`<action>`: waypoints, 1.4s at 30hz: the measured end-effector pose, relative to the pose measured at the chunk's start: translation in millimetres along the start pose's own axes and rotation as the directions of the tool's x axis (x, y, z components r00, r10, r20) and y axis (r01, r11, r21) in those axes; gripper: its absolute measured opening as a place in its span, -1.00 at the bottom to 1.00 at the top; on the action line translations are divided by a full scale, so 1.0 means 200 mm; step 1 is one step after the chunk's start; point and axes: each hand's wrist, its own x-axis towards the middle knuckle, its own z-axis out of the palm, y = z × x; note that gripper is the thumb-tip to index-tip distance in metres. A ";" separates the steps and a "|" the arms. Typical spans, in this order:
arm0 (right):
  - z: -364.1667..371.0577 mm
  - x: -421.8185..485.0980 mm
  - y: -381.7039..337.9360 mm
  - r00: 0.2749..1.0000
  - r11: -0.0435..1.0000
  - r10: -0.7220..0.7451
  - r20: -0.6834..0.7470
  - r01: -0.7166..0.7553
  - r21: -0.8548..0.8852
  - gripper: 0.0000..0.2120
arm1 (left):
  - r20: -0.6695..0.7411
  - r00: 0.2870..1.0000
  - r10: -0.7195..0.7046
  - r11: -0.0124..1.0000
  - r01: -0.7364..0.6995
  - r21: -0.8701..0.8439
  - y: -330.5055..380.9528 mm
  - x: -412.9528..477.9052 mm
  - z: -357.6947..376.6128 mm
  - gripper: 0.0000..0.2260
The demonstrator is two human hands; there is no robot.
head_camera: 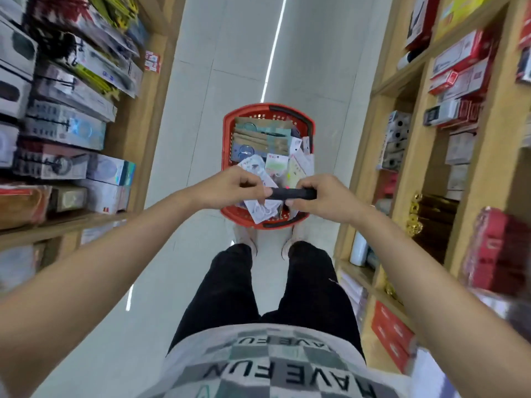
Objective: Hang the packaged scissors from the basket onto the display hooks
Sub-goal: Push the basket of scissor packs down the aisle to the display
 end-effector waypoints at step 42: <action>0.46 0.26 0.12 0.999 0.960 -0.025 -0.046 0.011 -0.281 -0.84 | -0.366 0.879 0.304 0.779 -0.009 0.627 -0.60 -0.01 0.20 -0.78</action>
